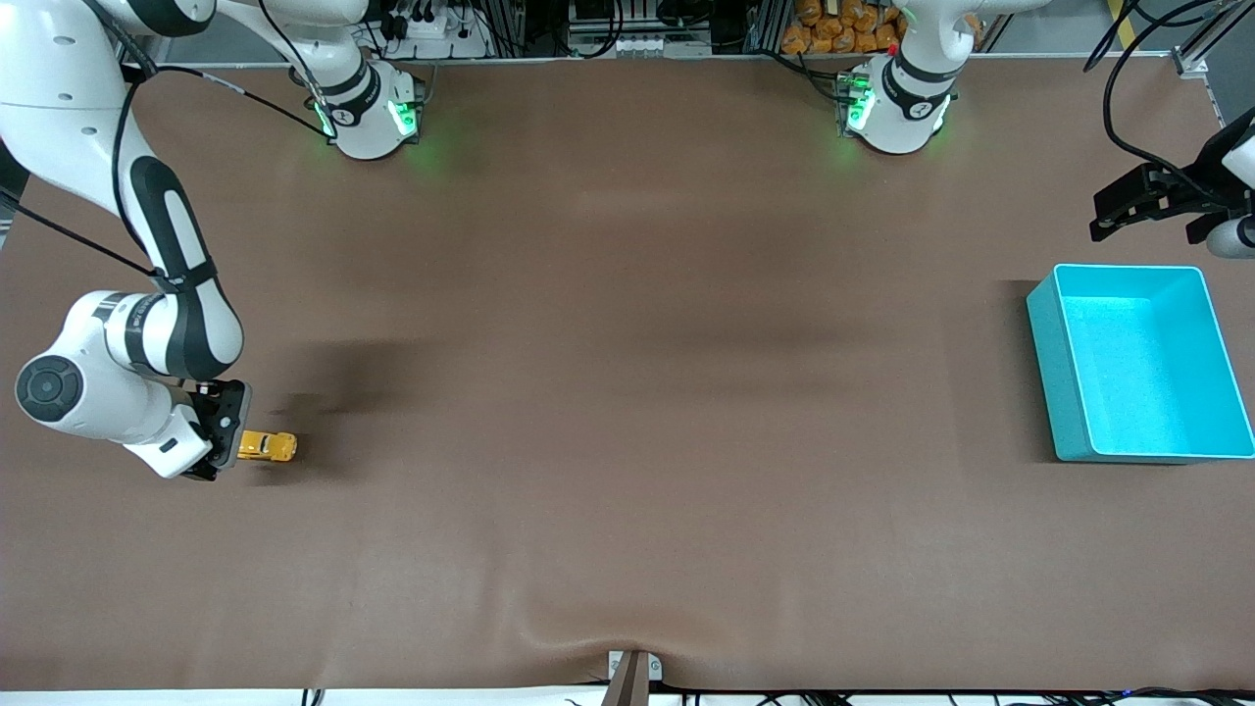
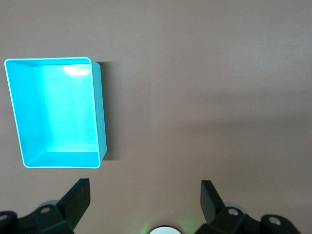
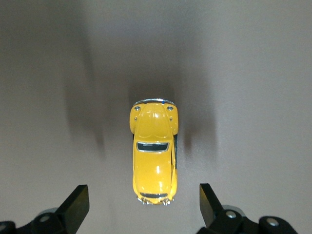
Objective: Wind and store yellow beetle car
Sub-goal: 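Close the right gripper on the yellow car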
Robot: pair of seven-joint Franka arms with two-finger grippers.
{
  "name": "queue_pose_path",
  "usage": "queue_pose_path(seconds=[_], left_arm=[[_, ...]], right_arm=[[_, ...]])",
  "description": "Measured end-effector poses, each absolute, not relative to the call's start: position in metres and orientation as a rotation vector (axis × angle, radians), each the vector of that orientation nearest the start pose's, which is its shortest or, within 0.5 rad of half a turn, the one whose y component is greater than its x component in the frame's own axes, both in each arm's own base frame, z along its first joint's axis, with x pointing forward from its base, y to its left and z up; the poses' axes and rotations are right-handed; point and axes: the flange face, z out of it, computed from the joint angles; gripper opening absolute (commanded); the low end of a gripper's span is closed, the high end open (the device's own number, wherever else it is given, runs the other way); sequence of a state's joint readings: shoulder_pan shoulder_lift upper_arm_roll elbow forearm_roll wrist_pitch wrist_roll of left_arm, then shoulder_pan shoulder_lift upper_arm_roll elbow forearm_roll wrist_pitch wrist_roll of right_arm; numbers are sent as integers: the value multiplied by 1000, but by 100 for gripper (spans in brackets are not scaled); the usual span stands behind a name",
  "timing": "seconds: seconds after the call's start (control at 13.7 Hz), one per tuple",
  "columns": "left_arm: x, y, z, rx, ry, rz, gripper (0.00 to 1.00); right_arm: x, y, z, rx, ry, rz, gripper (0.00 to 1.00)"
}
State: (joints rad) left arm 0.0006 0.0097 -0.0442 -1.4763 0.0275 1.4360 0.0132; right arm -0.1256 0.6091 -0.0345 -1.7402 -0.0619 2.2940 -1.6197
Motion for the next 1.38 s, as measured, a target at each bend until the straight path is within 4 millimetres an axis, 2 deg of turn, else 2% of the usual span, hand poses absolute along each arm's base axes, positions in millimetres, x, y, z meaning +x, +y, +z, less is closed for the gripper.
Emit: queue_pose_path(seconds=[0.51, 0.66, 0.73, 0.8, 1.38], left_arm=[[543, -20, 651, -3112, 79, 79, 100], [543, -20, 651, -3112, 79, 79, 100], [543, -20, 651, -3112, 79, 79, 100], [543, -20, 651, -3112, 79, 79, 100], [543, -20, 651, -3112, 77, 80, 100]], right_arm=[[657, -102, 199, -2262, -2168, 42, 100], [657, -101, 196, -2263, -2159, 37, 40], [657, -101, 196, -2263, -2156, 35, 18], [657, -101, 196, -2263, -2156, 34, 0], [657, -102, 197, -2264, -2154, 34, 0]])
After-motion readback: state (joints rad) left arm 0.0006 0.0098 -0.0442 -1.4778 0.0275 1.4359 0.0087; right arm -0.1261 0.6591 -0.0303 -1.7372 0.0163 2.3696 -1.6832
